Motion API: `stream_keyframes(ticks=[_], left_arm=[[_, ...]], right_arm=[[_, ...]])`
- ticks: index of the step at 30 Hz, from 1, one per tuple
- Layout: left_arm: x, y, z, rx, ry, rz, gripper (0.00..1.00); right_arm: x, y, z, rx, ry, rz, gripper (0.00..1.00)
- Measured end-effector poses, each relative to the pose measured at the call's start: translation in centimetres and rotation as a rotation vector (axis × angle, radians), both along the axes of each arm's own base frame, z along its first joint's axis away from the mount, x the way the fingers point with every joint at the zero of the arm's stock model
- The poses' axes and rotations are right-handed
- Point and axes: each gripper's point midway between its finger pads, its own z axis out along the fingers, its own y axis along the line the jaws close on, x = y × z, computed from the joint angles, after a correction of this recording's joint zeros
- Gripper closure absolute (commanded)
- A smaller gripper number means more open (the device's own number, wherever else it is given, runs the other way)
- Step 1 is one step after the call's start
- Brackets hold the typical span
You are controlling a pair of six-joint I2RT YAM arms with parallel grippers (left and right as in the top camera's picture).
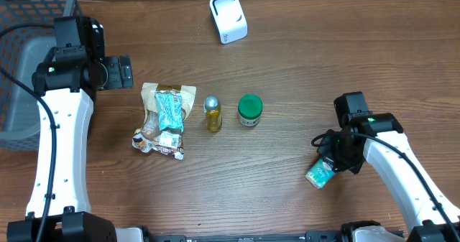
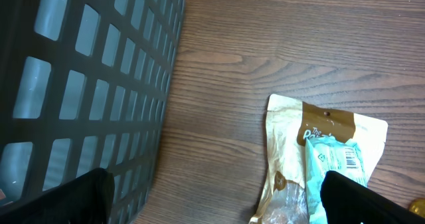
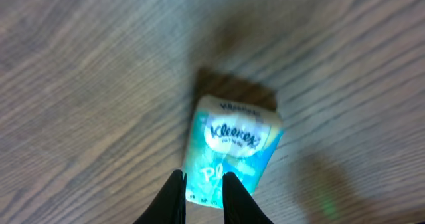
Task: Scan the item barcode
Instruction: 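Lower the right gripper onto the teal Kleenex tissue pack, then close the right gripper on the tissue pack and lift it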
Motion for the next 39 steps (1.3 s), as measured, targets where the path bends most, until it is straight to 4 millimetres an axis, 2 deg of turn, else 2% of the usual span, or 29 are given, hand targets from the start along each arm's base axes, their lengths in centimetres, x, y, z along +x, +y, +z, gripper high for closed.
stream_keyframes(ticks=[6,11,16,21,25,28,32,33,34,35,37,39], left_arm=[[0.0,0.0,0.0,0.000,0.000,0.000,0.00],[0.0,0.0,0.0,0.000,0.000,0.000,0.00],[0.0,0.0,0.0,0.000,0.000,0.000,0.00],[0.0,0.0,0.0,0.000,0.000,0.000,0.00],[0.0,0.0,0.0,0.000,0.000,0.000,0.01],[0.0,0.0,0.0,0.000,0.000,0.000,0.00],[0.0,0.0,0.0,0.000,-0.001,0.000,0.00],[0.0,0.0,0.0,0.000,0.000,0.000,0.00],[0.0,0.0,0.0,0.000,0.000,0.000,0.00],[0.0,0.0,0.0,0.000,0.000,0.000,0.00],[0.0,0.0,0.0,0.000,0.000,0.000,0.00],[0.0,0.0,0.0,0.000,0.000,0.000,0.00]], right_arm=[[-2.9,0.0,-2.6,0.005,0.084,-0.062,0.86],[-3.7,0.1,-4.3,0.019,0.088,-0.089,0.86],[-2.1,1.2,-4.5,0.084,0.018,-0.098,0.86],[1.3,2.4,-4.2,0.156,-0.122,-0.088,0.86],[2.0,2.6,-4.1,0.166,-0.153,-0.059,0.84],[1.9,2.7,-4.0,0.165,-0.155,-0.015,0.75],[2.5,2.7,-1.9,0.156,-0.142,0.032,0.49],[3.0,2.6,-1.1,0.146,-0.146,0.037,0.33],[3.5,2.4,-0.1,0.134,-0.156,0.036,0.12],[4.2,2.3,0.7,0.124,-0.175,0.047,0.03],[4.8,2.1,1.6,0.112,-0.190,0.044,0.00],[4.2,1.9,1.5,0.100,-0.167,0.038,0.00]])
